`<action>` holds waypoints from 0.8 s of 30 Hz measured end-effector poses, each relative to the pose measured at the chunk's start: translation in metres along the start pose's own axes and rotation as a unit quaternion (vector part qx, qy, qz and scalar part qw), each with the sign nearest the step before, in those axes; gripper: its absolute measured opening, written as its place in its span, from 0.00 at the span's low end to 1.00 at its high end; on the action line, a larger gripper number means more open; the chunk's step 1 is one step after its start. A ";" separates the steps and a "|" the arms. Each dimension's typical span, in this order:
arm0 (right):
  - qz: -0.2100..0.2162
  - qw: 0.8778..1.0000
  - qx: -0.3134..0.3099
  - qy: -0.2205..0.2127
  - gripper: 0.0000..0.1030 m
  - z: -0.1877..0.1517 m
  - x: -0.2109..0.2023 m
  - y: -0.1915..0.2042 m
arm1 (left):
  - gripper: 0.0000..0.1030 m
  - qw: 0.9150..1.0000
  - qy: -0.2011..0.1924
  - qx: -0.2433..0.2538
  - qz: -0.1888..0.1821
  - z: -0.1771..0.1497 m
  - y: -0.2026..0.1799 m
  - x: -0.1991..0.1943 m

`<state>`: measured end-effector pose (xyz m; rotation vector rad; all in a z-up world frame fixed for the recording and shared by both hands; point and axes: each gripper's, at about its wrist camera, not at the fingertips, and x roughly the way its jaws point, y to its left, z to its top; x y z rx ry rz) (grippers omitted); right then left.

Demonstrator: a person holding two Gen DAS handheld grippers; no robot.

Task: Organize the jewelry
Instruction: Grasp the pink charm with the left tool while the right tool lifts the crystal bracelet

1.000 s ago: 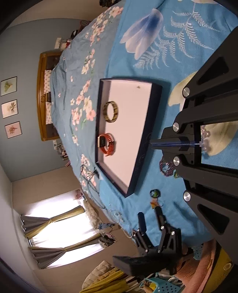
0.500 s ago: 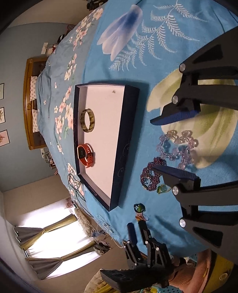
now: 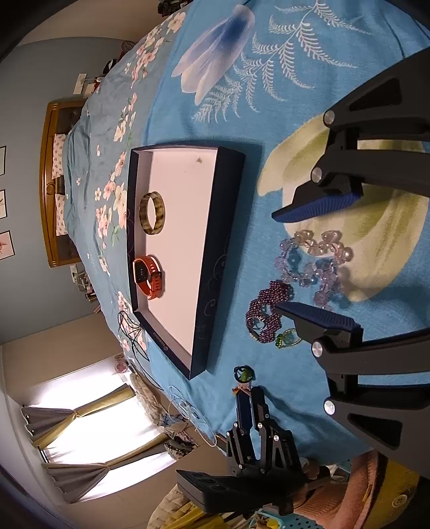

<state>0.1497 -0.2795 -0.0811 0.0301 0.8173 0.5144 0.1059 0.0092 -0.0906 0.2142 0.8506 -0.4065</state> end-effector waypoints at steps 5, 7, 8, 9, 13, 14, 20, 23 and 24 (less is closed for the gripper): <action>0.001 1.000 -0.008 0.005 0.57 -0.006 -0.002 0.002 | 0.23 1.000 0.004 -0.001 0.001 0.001 0.001 0.002; 0.000 1.000 -0.014 0.011 0.58 -0.009 -0.002 0.004 | 0.19 1.000 0.006 -0.003 0.003 0.003 0.001 0.003; 0.000 1.000 -0.018 0.014 0.58 -0.010 -0.001 0.006 | 0.18 1.000 0.007 -0.003 0.004 0.004 0.001 0.003; -0.001 1.000 -0.021 0.017 0.58 -0.011 0.001 0.007 | 0.12 1.000 0.008 -0.004 0.006 0.005 0.001 0.003; -0.011 0.999 -0.026 0.039 0.56 -0.015 0.013 0.009 | 0.03 1.000 0.006 -0.013 0.008 0.006 0.004 0.003; -0.015 0.999 -0.033 0.036 0.55 -0.016 0.013 0.011 | 0.03 1.000 0.005 -0.015 0.008 0.006 0.004 0.003; -0.015 0.999 -0.031 0.033 0.26 -0.016 0.009 0.008 | 0.03 1.000 -0.006 -0.029 -0.004 0.003 0.004 -0.004; -0.008 0.999 -0.022 0.023 0.06 -0.013 0.002 0.004 | 0.03 0.999 -0.013 -0.038 -0.013 0.003 0.006 -0.009; -0.006 0.999 -0.022 0.022 0.06 -0.012 0.001 0.004 | 0.03 0.999 -0.016 -0.040 -0.016 0.003 0.006 -0.011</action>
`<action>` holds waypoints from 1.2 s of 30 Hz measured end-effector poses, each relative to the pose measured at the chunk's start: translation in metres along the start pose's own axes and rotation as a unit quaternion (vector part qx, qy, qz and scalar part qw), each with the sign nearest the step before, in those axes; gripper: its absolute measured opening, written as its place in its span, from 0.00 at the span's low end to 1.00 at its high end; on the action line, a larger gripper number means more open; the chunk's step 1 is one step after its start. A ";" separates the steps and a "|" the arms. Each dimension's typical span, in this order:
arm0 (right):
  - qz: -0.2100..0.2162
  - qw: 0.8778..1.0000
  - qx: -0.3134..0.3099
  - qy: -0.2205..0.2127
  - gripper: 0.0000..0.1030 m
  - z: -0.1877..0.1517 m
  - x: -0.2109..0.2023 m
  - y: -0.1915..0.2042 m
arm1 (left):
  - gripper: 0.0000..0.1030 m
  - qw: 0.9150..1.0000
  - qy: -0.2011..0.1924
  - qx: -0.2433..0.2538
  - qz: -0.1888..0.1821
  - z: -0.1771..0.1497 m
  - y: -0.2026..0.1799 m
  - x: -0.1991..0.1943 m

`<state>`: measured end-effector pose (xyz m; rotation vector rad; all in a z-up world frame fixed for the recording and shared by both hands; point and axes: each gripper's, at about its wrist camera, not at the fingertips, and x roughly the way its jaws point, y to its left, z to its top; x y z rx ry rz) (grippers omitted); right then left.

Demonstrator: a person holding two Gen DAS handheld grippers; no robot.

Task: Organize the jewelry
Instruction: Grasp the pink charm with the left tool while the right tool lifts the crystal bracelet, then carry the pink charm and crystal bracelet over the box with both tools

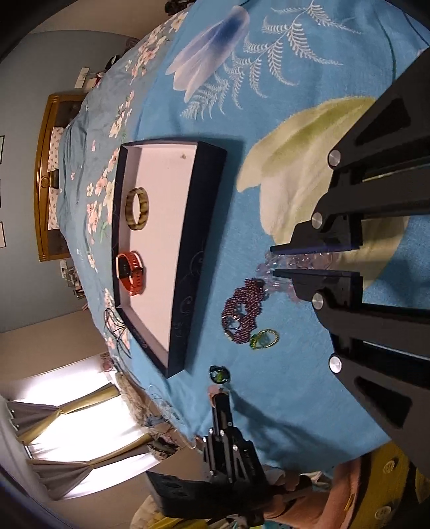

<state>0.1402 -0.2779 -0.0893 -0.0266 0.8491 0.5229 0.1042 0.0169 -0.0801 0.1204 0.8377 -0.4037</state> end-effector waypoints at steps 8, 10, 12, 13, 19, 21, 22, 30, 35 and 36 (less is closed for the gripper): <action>0.024 0.999 0.014 -0.023 0.00 0.005 -0.012 -0.001 | 0.03 1.000 -0.018 -0.014 -0.009 0.003 0.003 -0.012; 0.033 0.999 0.018 -0.035 0.00 0.009 -0.020 -0.001 | 0.03 1.000 -0.024 -0.016 -0.012 0.004 0.003 -0.015; 0.032 0.998 0.014 -0.046 0.00 0.012 -0.026 0.002 | 0.03 0.999 -0.029 -0.018 -0.012 0.004 0.004 -0.018; 0.032 0.998 0.013 -0.048 0.00 0.014 -0.028 0.003 | 0.03 0.999 -0.031 -0.019 -0.013 0.005 0.004 -0.019; 0.000 1.000 0.016 -0.020 0.37 0.009 -0.014 0.001 | 0.03 0.999 -0.036 -0.022 -0.016 0.006 0.004 -0.021; -0.013 1.000 0.009 -0.002 0.38 0.005 -0.006 0.002 | 0.03 0.999 -0.036 -0.024 -0.016 0.006 0.004 -0.021; -0.011 1.000 0.009 0.006 0.38 0.003 -0.002 0.002 | 0.03 0.999 -0.036 -0.025 -0.016 0.006 0.004 -0.021; -0.015 1.000 0.003 0.018 0.10 -0.002 0.007 -0.002 | 0.03 0.999 -0.039 -0.027 -0.016 0.007 0.005 -0.020; 0.011 1.000 0.001 -0.004 0.07 0.005 -0.006 0.001 | 0.03 0.998 -0.045 -0.030 -0.019 0.012 0.008 -0.020; 0.011 1.000 0.000 -0.008 0.07 0.008 -0.009 0.002 | 0.03 0.998 -0.047 -0.030 -0.019 0.014 0.008 -0.021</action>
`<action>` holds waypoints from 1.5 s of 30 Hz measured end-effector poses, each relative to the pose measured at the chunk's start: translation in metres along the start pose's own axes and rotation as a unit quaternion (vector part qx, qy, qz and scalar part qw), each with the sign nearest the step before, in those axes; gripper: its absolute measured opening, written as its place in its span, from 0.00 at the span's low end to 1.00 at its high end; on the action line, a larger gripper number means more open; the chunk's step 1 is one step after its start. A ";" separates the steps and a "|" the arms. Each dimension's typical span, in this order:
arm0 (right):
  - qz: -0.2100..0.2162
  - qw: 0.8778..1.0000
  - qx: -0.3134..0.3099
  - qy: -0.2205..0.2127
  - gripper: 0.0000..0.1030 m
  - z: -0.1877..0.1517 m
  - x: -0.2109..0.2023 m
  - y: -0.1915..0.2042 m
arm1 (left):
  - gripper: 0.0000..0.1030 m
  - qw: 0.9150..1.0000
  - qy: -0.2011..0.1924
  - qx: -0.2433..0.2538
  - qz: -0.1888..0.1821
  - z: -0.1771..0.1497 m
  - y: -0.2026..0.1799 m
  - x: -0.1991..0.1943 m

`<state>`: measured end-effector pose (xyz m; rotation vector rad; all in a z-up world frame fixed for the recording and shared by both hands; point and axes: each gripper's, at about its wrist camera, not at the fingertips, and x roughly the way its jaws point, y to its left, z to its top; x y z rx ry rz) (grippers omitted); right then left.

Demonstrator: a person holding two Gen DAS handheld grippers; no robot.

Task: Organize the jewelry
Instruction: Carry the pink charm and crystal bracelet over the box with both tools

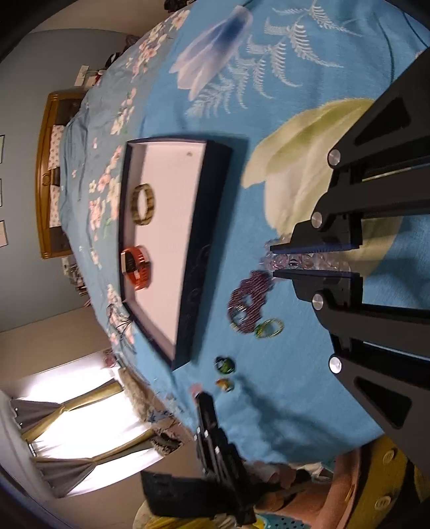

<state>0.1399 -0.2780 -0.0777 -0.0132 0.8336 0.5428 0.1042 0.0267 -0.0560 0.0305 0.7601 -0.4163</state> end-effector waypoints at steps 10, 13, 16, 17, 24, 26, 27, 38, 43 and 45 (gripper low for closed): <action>0.018 0.998 -0.013 -0.058 0.07 0.036 -0.024 0.010 | 0.03 1.000 -0.023 0.011 0.002 0.026 -0.001 -0.003; 0.020 0.997 -0.021 -0.073 0.07 0.047 -0.029 0.012 | 0.03 1.000 -0.028 0.013 0.004 0.035 0.000 -0.001; 0.016 0.996 -0.029 -0.089 0.07 0.063 -0.032 0.011 | 0.03 0.999 -0.032 0.017 0.008 0.046 0.000 0.002; 0.013 0.995 -0.030 -0.092 0.07 0.066 -0.032 0.011 | 0.03 0.999 -0.033 0.019 0.008 0.050 0.001 0.003; 0.004 0.993 -0.033 -0.115 0.07 0.096 -0.028 0.000 | 0.03 0.999 -0.040 0.027 0.016 0.072 0.001 0.015; 0.000 0.993 -0.033 -0.116 0.07 0.103 -0.024 -0.002 | 0.03 0.999 -0.038 0.028 0.019 0.077 0.002 0.019; -0.002 0.993 -0.035 -0.117 0.07 0.105 -0.022 -0.003 | 0.03 0.999 -0.037 0.030 0.019 0.080 0.002 0.022; -0.001 0.994 -0.014 -0.112 0.07 0.133 0.007 -0.024 | 0.03 0.999 -0.018 0.023 0.017 0.097 0.014 0.057; 0.001 0.995 -0.008 -0.104 0.07 0.140 0.022 -0.029 | 0.03 0.999 -0.009 0.027 0.020 0.103 0.017 0.070; 0.001 0.995 -0.009 -0.099 0.07 0.141 0.027 -0.030 | 0.03 0.999 -0.006 0.026 0.019 0.105 0.018 0.075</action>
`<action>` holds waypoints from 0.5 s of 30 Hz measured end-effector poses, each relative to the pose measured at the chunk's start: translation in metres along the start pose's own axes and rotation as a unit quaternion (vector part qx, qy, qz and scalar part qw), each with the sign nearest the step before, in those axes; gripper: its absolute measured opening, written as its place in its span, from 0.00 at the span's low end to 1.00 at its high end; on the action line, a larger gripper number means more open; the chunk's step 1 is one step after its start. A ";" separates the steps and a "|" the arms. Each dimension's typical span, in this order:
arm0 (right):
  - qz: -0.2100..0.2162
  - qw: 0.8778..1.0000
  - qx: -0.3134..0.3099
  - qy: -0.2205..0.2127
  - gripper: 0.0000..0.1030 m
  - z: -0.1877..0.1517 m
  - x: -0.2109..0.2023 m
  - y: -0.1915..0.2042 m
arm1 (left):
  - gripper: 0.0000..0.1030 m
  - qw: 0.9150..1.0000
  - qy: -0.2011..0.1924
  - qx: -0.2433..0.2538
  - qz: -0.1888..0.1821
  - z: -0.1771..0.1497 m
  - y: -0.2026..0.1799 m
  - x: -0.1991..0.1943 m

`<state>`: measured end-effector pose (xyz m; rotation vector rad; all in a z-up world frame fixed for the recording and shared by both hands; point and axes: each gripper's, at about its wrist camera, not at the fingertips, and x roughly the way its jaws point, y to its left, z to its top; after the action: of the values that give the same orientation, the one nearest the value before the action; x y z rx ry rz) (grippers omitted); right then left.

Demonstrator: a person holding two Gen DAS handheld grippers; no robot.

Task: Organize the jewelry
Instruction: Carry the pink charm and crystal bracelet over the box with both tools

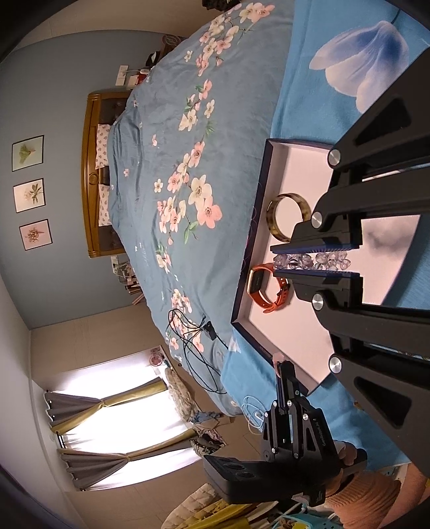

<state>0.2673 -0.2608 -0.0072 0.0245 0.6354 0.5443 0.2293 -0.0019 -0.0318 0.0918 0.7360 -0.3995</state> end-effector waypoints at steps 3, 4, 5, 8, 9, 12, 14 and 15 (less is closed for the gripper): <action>-0.002 1.000 0.000 0.007 0.07 -0.001 0.008 0.000 | 0.03 1.000 0.006 -0.001 -0.001 0.002 0.002 0.008; -0.001 1.000 0.001 0.009 0.07 -0.001 0.011 -0.001 | 0.03 1.000 0.008 0.000 0.000 0.003 0.002 0.011; -0.002 1.000 0.001 0.011 0.07 -0.001 0.013 -0.001 | 0.03 1.000 0.010 0.000 0.002 0.003 0.001 0.013; -0.001 1.000 0.005 0.015 0.07 0.000 0.019 -0.004 | 0.03 1.000 0.017 0.004 0.002 0.004 0.001 0.021; -0.001 1.000 0.005 0.015 0.07 0.000 0.020 -0.005 | 0.03 1.000 0.019 0.005 0.002 0.005 0.001 0.023; 0.000 1.000 0.006 0.021 0.07 0.000 0.026 -0.006 | 0.03 1.000 0.024 0.009 0.004 0.005 0.000 0.029; 0.000 1.000 0.005 0.025 0.07 0.000 0.030 -0.006 | 0.03 1.000 0.028 0.008 0.004 0.005 0.001 0.034; 0.000 1.000 0.005 0.026 0.07 0.000 0.032 -0.006 | 0.03 1.000 0.029 0.008 0.003 0.005 0.001 0.035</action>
<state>0.2913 -0.2500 -0.0257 0.0206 0.6892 0.5439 0.2565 -0.0135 -0.0518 0.1220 0.7900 -0.3978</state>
